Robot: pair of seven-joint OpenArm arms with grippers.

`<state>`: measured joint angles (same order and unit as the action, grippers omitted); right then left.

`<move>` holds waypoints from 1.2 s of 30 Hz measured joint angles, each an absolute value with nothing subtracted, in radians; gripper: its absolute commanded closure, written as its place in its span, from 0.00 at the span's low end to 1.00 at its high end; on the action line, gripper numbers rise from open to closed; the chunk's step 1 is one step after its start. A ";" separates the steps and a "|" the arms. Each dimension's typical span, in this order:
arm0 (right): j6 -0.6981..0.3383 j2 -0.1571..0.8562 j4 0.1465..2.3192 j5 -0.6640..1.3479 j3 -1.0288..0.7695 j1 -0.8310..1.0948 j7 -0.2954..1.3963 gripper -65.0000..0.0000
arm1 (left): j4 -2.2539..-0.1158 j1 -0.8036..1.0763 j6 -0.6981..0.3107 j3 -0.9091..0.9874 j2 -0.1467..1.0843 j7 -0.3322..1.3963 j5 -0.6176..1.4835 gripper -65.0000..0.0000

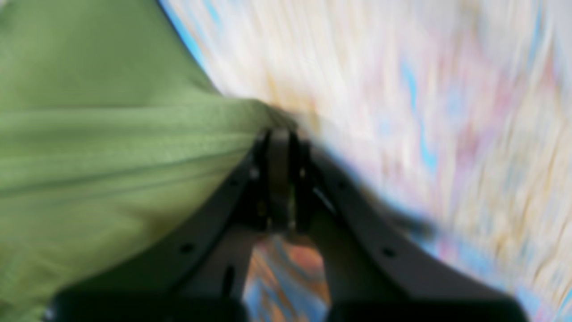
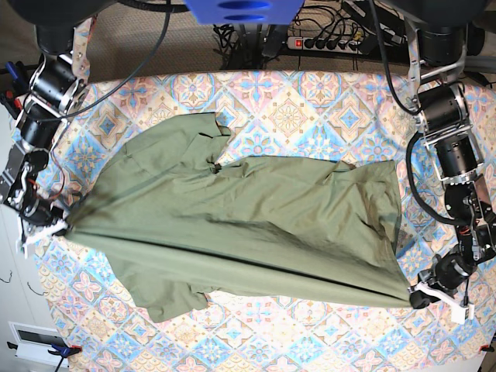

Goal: Layout the t-shirt on the table in an organized manner, then fold the t-shirt properly

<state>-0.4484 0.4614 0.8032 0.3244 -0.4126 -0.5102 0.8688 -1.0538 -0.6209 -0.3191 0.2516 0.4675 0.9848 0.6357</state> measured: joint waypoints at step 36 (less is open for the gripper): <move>-0.441 0.455 1.105 0.311 -0.229 -0.237 0.904 0.80 | -1.272 -0.133 -0.352 0.246 0.425 1.046 0.633 0.56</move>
